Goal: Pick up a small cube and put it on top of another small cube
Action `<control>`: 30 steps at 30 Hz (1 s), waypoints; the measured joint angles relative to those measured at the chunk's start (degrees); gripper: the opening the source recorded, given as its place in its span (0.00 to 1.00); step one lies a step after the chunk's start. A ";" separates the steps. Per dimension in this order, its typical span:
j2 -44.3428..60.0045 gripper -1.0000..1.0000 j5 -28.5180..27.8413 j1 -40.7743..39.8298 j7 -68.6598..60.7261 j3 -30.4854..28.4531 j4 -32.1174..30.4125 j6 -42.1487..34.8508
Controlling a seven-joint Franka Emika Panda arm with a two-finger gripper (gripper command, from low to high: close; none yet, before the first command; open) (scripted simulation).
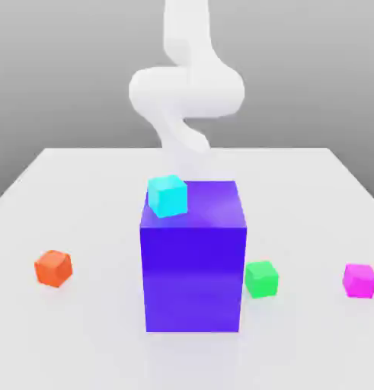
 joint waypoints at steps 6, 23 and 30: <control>12.74 0.50 1.14 8.06 -8.12 3.69 -3.98 6.28; 48.52 0.50 -7.63 28.29 -21.88 16.13 -14.90 23.48; 62.52 0.00 -17.13 36.04 -16.20 8.35 -13.12 33.32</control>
